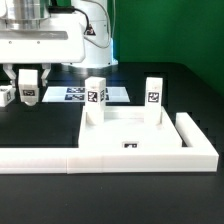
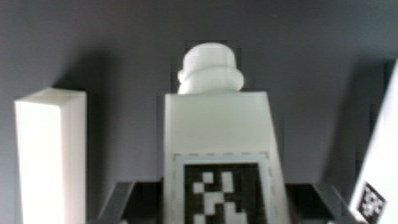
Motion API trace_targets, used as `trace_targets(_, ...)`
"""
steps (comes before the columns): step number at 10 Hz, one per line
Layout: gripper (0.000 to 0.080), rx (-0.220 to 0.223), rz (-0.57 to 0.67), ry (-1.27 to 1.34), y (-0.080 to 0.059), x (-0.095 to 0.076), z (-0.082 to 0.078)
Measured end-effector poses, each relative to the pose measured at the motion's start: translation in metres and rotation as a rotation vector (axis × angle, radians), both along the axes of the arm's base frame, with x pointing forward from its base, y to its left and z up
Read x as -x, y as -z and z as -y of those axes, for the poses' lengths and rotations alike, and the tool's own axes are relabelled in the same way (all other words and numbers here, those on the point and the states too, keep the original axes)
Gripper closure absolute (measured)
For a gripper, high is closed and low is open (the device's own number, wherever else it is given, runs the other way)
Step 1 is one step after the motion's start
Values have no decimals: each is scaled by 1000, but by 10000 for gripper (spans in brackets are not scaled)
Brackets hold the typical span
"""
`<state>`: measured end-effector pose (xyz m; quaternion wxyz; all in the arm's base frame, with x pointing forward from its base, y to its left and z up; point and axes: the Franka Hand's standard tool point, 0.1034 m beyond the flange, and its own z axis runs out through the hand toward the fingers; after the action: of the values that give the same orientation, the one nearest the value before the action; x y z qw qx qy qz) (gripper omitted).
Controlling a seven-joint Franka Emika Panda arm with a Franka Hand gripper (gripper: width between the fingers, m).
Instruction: Assemble square table
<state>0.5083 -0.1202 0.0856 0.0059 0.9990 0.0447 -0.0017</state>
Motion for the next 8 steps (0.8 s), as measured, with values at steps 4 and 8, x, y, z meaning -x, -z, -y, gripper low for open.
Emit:
trace_targets(4,511,-10,50,54,-16,-39,-38)
trace_targets(8,511,-20,74,120,-11,-48,-93)
